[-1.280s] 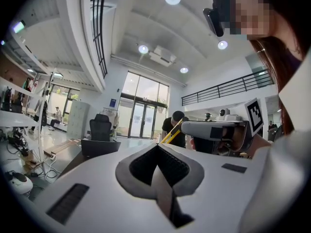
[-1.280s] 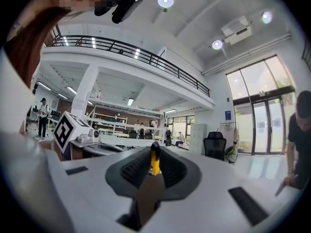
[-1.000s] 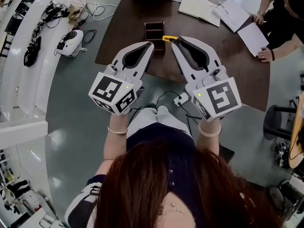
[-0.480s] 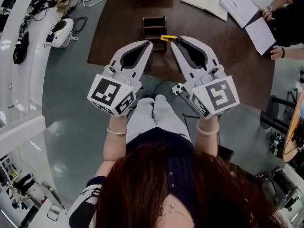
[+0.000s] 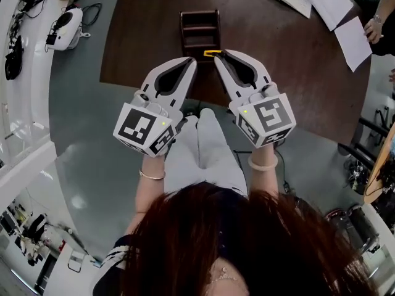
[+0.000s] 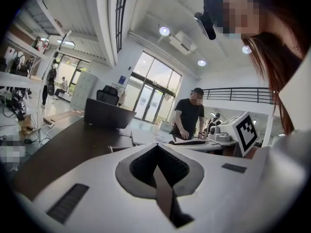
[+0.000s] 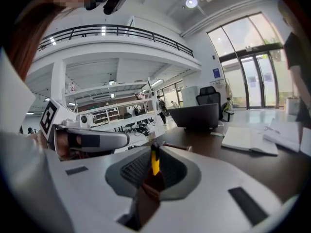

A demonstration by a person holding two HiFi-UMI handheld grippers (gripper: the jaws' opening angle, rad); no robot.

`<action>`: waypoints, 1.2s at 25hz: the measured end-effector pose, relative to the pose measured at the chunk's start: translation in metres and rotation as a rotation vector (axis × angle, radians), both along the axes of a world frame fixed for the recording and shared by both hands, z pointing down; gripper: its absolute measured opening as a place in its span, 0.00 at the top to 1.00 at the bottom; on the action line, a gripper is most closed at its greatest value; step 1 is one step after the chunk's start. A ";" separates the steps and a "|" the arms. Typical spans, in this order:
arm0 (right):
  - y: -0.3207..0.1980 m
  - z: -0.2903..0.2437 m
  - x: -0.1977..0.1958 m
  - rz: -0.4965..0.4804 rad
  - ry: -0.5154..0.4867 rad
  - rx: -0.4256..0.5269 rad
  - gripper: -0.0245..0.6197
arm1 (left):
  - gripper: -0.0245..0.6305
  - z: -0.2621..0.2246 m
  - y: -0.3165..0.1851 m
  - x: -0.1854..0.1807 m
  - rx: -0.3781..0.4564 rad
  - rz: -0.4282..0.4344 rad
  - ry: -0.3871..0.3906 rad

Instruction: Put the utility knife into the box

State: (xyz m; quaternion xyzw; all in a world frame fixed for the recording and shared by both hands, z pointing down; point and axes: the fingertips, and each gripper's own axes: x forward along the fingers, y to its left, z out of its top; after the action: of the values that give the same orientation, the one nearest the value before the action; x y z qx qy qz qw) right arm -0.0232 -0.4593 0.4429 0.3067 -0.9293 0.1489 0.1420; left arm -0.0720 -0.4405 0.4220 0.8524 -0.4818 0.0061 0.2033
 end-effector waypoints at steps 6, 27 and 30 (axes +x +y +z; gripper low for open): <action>-0.004 0.032 -0.002 -0.003 0.039 -0.075 0.87 | 0.96 0.018 -0.005 0.003 -0.060 -0.007 0.025; -0.013 0.061 -0.009 0.003 0.065 -0.083 0.87 | 0.96 0.027 -0.023 -0.011 -0.047 0.012 0.009; -0.017 0.038 -0.001 0.005 0.014 -0.042 0.87 | 0.96 0.016 -0.024 -0.004 -0.015 0.019 0.000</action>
State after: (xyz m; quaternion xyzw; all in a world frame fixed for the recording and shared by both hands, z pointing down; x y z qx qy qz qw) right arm -0.0246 -0.4767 0.4805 0.3069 -0.9242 0.1668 0.1544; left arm -0.0763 -0.4641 0.4385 0.8553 -0.4737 0.0118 0.2094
